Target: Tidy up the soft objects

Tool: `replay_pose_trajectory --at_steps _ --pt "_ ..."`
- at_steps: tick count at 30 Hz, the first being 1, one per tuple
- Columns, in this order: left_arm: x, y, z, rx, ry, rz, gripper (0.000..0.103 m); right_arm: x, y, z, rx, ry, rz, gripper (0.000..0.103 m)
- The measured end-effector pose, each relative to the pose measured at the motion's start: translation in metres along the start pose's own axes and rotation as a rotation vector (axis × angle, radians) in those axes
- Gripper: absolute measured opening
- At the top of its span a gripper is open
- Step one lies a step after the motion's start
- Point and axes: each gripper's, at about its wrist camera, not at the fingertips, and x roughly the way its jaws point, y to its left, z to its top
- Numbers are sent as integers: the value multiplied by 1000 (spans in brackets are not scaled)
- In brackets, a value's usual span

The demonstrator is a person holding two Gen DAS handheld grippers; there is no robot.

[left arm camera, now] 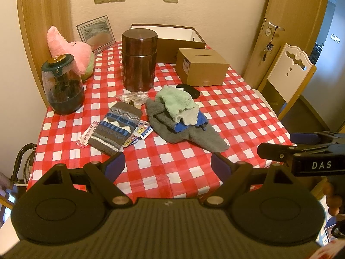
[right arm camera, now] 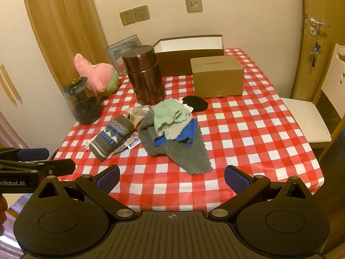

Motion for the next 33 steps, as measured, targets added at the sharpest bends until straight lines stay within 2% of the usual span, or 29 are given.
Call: replay_pose_trajectory --at_steps 33 --pt "1 2 -2 -3 6 1 85 5 0 -1 0 4 1 103"
